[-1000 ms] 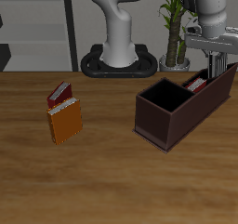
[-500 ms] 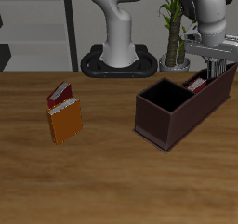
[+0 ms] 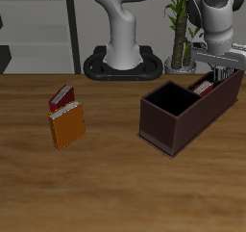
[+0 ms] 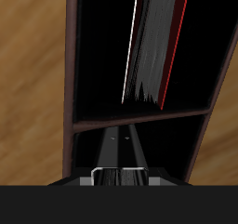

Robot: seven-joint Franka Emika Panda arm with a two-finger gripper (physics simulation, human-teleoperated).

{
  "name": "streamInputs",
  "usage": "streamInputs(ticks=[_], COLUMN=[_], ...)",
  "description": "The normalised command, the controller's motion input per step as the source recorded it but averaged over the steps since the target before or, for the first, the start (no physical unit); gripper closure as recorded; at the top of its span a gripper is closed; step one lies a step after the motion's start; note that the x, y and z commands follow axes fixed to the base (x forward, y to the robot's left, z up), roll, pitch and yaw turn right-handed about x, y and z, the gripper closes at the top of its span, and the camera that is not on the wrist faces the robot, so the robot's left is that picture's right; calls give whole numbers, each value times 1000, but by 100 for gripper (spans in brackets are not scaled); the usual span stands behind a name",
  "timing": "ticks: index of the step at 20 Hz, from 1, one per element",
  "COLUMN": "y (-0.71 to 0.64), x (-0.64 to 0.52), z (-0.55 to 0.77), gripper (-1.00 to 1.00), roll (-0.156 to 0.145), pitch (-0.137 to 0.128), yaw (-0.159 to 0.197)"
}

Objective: Place the left red book into the left desk caddy's back compartment and place the striped book into the left desk caddy's left compartment and place the right red book into the left desk caddy's front compartment

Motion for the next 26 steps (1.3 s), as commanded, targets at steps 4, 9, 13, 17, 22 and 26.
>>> streamInputs(ticks=[4,9,13,17,22,26], y=[32,61,-11,-1,14,-90], x=[-151,-97,-42,12,23,74], z=[-208,-65,107,67,70,201], gripper=[100,-100,-100,-100,-100,-100], roll=[32,20,-3,22,4,-23], pitch=[1,-3,-14,-7,-17,-17], yaw=[-3,25,-8,7,23,0])
